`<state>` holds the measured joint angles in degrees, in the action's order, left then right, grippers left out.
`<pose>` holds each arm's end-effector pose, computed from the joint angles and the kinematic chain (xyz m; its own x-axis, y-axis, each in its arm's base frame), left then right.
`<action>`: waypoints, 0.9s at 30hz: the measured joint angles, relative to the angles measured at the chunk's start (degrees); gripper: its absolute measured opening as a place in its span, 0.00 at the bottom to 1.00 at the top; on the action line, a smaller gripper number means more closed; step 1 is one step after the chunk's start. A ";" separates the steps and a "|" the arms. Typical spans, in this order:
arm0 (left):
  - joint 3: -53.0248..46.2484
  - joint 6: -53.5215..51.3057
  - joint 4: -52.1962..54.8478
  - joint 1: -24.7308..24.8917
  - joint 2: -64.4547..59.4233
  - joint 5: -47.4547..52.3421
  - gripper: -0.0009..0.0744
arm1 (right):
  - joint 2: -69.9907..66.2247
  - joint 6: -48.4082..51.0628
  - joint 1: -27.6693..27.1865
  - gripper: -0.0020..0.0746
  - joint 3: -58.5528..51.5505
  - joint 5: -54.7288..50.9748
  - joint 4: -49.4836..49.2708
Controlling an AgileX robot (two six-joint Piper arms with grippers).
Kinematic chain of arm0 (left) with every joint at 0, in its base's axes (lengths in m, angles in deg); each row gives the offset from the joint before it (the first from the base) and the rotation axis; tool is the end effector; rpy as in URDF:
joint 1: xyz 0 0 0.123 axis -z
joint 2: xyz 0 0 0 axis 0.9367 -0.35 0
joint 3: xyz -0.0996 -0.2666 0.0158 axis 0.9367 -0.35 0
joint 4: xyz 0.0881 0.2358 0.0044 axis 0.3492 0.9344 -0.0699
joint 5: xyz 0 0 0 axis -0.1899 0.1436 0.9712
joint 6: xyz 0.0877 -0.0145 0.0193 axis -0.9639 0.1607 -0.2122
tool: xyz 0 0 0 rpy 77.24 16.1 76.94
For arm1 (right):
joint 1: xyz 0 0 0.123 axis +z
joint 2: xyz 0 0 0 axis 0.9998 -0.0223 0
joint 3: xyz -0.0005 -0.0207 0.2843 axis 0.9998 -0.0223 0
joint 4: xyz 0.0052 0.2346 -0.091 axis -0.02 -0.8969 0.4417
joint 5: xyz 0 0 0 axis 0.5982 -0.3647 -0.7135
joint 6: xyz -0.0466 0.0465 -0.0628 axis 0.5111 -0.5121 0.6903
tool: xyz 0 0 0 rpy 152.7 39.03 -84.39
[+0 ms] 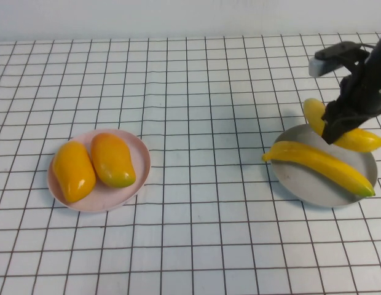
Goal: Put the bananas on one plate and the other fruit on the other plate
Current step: Put another type of fruit in the right plate
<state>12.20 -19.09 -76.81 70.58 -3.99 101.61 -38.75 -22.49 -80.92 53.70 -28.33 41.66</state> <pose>0.0525 -0.0010 0.1717 -0.2906 0.1609 -0.9432 0.0647 0.9868 0.1484 0.4208 0.0742 0.2420 -0.8204 -0.5250 -0.2265 -0.5544 0.8273 0.0905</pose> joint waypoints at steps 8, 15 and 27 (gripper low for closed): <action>0.00 0.00 0.00 0.00 0.00 0.00 0.01 | 1.94 5.74 -0.39 0.45 -8.97 8.38 0.72; 0.00 -0.09 0.00 0.00 0.00 0.00 0.01 | 1.94 7.46 -0.39 0.45 -9.31 9.67 -0.02; 0.00 -0.09 0.00 0.00 0.00 0.00 0.01 | 1.94 8.70 -0.39 0.81 -9.31 6.35 -5.83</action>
<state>12.20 -19.19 -76.81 70.58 -3.99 101.61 -36.81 -13.79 -81.31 44.39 -21.98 35.83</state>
